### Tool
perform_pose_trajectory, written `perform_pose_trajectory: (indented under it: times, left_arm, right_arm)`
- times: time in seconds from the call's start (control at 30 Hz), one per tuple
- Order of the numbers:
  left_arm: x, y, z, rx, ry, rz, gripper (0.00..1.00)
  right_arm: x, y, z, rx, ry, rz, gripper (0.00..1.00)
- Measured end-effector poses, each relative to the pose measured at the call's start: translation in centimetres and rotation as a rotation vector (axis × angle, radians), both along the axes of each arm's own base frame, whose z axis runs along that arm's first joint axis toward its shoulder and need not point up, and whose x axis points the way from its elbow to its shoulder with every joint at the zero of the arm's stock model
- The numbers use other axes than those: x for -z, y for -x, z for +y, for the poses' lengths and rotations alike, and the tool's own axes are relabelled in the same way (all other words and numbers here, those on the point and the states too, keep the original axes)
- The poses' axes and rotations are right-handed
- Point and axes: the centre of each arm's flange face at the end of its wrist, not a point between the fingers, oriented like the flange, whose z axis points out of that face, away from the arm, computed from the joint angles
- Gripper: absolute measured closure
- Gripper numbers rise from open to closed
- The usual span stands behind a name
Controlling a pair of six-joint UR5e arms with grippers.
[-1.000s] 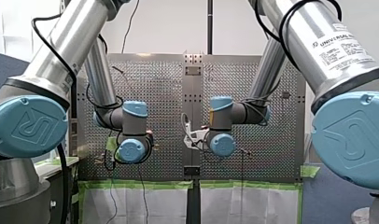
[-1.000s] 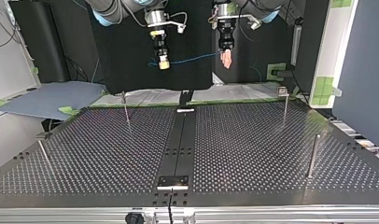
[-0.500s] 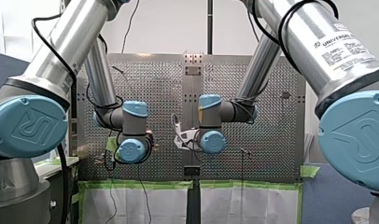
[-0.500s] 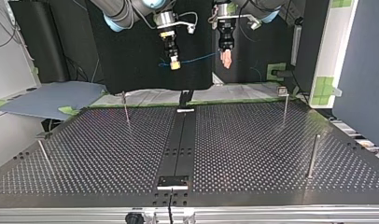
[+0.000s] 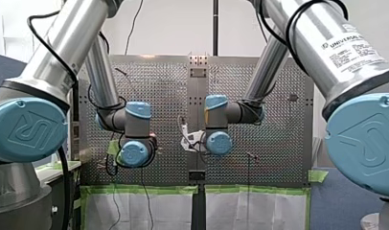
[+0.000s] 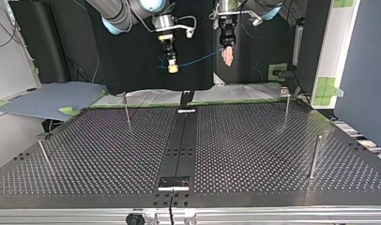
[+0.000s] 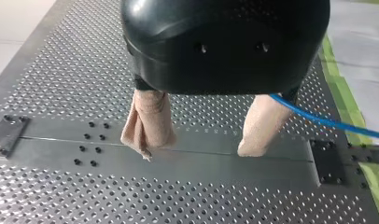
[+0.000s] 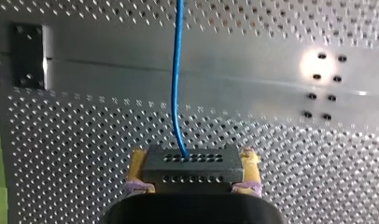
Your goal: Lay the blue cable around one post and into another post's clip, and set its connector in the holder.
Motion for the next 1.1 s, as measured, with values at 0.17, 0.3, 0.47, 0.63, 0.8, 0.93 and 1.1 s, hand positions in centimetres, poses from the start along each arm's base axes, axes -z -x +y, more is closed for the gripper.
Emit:
perform_pose_trajectory:
  times: [0.17, 0.3, 0.47, 0.63, 0.8, 0.93, 1.1]
  left_arm:
    - [-1.4, 0.1, 0.0, -0.033, 0.044, -0.006, 0.00]
    - [-2.9, -0.8, 0.0, -0.072, 0.090, -0.028, 0.00]
    - [-5.4, -2.3, -0.4, -0.122, 0.161, -0.067, 0.00]
    - [-8.5, -3.9, -0.8, -0.167, 0.245, -0.114, 0.00]
    - [-11.8, -5.3, -1.3, -0.182, 0.310, -0.158, 0.00]
    - [-14.2, -6.3, -1.4, -0.193, 0.325, -0.185, 0.00]
    - [-17.5, -7.5, -1.3, -0.207, 0.344, -0.222, 0.00]
  right_arm:
    - [-1.8, 0.1, -0.2, 0.006, -0.016, -0.033, 0.96]
    - [-4.0, -0.3, -0.8, -0.006, -0.016, -0.068, 0.96]
    - [-7.1, -1.0, -1.6, -0.017, 0.007, -0.094, 0.96]
    - [-11.0, -1.7, -2.4, -0.026, 0.040, -0.123, 0.96]
    - [-15.4, -2.3, -2.9, -0.039, 0.080, -0.146, 0.96]
    - [-18.5, -2.5, -3.2, -0.041, 0.104, -0.167, 0.96]
    - [-22.5, -2.4, -3.7, -0.040, 0.135, -0.196, 0.96]
